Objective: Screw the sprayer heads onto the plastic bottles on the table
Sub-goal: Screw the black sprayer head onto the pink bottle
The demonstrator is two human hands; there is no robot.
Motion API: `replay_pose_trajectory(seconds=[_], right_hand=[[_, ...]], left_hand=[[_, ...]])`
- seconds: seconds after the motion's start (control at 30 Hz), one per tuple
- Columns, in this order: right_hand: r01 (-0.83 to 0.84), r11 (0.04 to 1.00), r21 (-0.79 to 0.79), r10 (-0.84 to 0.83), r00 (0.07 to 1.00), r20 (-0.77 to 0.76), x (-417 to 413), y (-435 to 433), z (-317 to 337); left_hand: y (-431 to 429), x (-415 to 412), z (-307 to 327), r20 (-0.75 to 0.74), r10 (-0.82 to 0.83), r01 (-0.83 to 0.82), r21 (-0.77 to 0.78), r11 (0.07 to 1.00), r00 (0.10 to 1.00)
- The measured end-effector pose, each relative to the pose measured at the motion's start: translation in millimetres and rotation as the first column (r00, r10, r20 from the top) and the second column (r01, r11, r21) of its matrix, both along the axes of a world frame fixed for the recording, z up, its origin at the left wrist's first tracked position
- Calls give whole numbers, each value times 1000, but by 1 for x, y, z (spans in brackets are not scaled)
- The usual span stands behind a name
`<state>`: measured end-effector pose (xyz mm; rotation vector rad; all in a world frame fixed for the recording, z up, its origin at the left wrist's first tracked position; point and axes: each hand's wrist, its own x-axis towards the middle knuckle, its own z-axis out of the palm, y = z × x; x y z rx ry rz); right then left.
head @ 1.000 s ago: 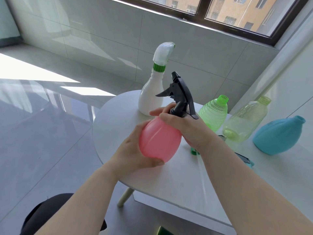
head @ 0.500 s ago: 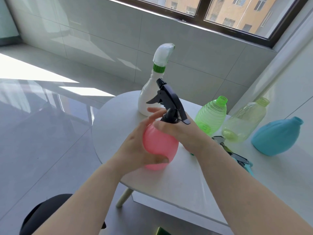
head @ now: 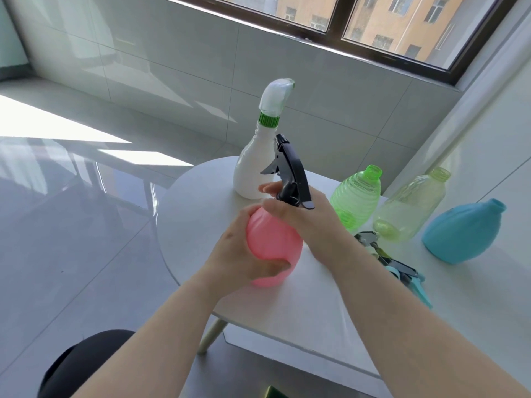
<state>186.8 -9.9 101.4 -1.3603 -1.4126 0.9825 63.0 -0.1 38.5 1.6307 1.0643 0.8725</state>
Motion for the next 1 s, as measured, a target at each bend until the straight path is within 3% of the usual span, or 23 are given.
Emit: replay_pose_trajectory(seconds=[0.13, 0.23, 0.6, 0.8, 1.0], right_hand=[[-251, 960, -123, 269, 950, 158, 23, 0, 24], [-304, 940, -155, 333, 918, 217, 25, 3, 29], [1, 988, 157, -4, 1000, 20, 8, -15, -9], [-235, 972, 5, 234, 967, 97, 26, -8, 13], [-81, 988, 129, 81, 997, 1, 15, -17, -3]], left_hand=[[2, -1, 1, -5, -47, 47, -1, 999, 999], [5, -3, 0, 5, -67, 67, -12, 998, 998], [-1, 3, 0, 24, 1, -2, 20, 1000, 1000], [0, -3, 0, 25, -70, 71, -8, 997, 997], [0, 1, -2, -4, -30, 30, 15, 999, 1000]])
